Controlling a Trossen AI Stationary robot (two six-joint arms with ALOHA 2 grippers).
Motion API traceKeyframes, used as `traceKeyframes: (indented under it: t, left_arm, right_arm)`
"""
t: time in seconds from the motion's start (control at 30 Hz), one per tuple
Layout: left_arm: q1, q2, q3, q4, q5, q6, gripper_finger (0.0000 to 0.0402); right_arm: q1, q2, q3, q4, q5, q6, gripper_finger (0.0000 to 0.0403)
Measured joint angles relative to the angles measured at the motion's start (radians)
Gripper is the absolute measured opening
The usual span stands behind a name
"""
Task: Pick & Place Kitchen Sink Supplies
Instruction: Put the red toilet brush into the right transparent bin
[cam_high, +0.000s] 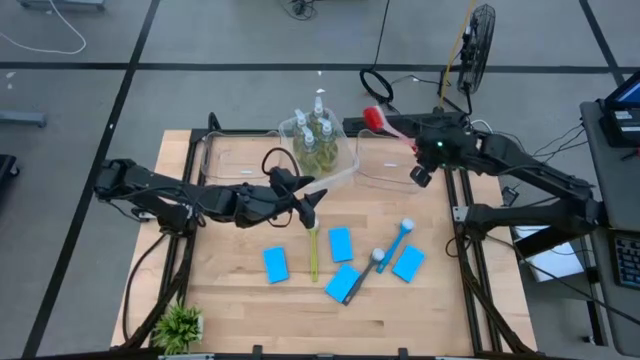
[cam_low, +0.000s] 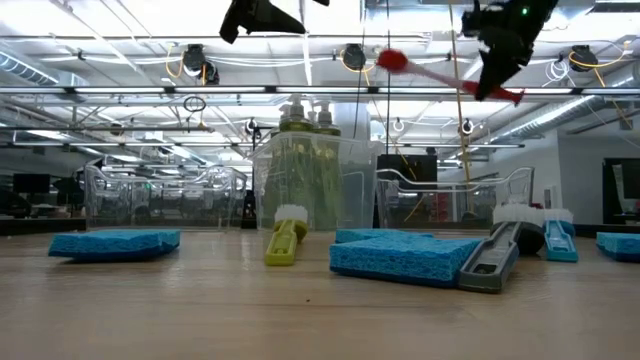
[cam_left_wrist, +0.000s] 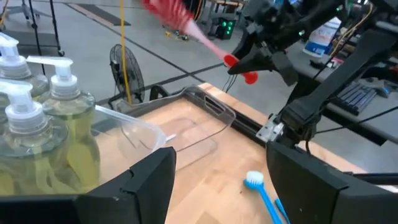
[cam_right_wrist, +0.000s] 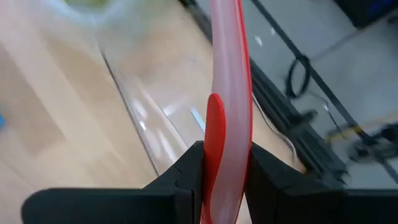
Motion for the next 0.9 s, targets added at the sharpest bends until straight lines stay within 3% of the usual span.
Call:
traceKeyframes:
  t: [0.2, 0.47, 0.7, 0.9]
  left_arm:
    - [0.000, 0.001, 0.000, -0.067, 0.001, -0.015, 0.0253]
    - [0.009, 0.001, 0.000, -0.098, 0.000, -0.012, 0.0253]
    - [0.023, 0.001, 0.000, -0.099, 0.001, -0.015, 0.0253]
    - [0.023, 0.001, 0.000, -0.100, 0.003, -0.016, 0.0253]
  right_arm:
    - [-0.028, 0.074, 0.000, -0.150, 0.071, -0.045, 0.0072]
    - [-0.035, 0.143, 0.000, -0.312, 0.073, -0.053, 0.0072]
    - [-0.035, 0.226, 0.000, -0.357, 0.106, -0.143, 0.0072]
    - [-0.038, 0.339, 0.000, -0.357, 0.256, -0.264, 0.0072]
